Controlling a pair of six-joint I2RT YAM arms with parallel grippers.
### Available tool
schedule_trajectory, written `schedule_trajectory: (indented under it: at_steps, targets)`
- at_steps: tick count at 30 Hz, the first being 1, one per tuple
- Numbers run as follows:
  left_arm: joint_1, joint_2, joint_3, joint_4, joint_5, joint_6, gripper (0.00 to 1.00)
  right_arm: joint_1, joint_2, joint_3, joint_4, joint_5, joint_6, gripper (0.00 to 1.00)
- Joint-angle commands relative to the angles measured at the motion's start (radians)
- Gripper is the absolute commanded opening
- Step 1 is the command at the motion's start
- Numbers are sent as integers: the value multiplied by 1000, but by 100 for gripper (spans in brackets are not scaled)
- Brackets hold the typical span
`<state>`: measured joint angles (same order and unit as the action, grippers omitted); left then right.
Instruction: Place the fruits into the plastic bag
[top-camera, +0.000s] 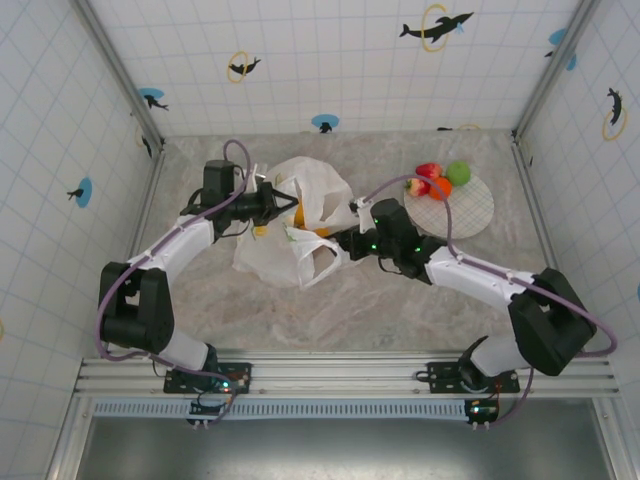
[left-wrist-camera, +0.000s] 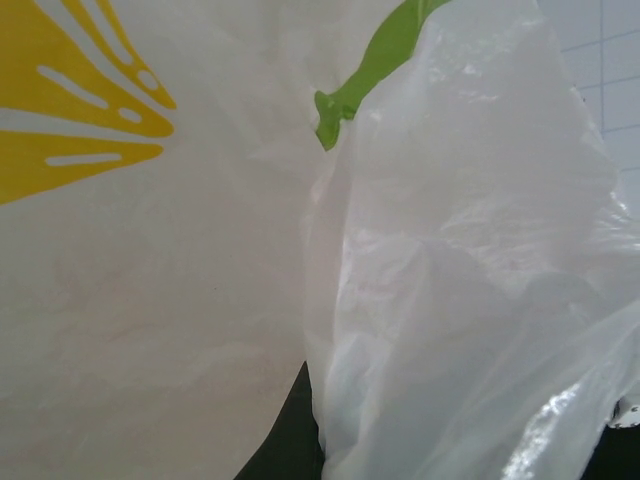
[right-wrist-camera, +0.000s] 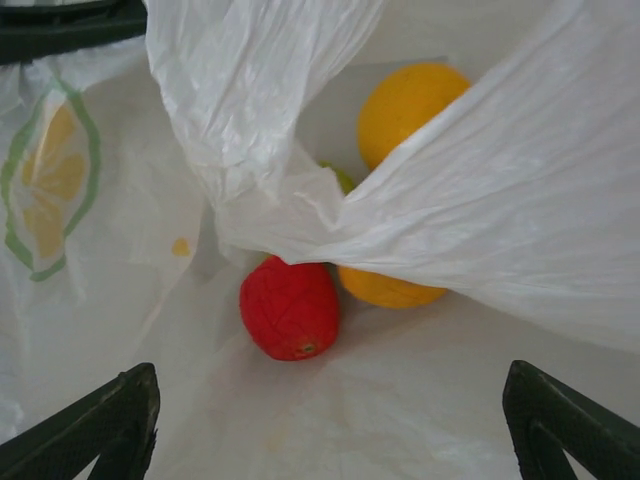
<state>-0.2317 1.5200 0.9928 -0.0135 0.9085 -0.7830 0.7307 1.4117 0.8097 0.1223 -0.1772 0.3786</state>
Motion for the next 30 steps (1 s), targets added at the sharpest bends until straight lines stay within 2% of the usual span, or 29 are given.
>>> schedule_trajectory:
  at_steps: [1,7,10,13,17,21,23,26,30]
  targets:
    - [4,5,-6,-3,6,21,0,-12,-51,-27,-32,59,-57,88]
    - [4,11,2,-5,1,16,0,-79,-170,-76,-116,57,-71,85]
    - [4,13,4,0,0,13,0,-88,-192,-123,-123,112,-15,85]
    - [3,15,2,6,-3,10,0,-96,-165,-155,-113,191,71,86]
    - [5,21,2,7,-2,4,0,-116,-53,-197,66,156,201,84]
    - [4,17,4,3,-4,2,0,-139,82,-163,191,66,289,67]
    - [3,15,6,-2,-6,4,0,-135,129,-147,257,48,310,51]
    - [3,16,19,-28,-3,18,0,-132,153,-112,249,31,316,32]
    - [4,14,53,-71,-9,52,0,-119,76,-104,158,65,285,21]
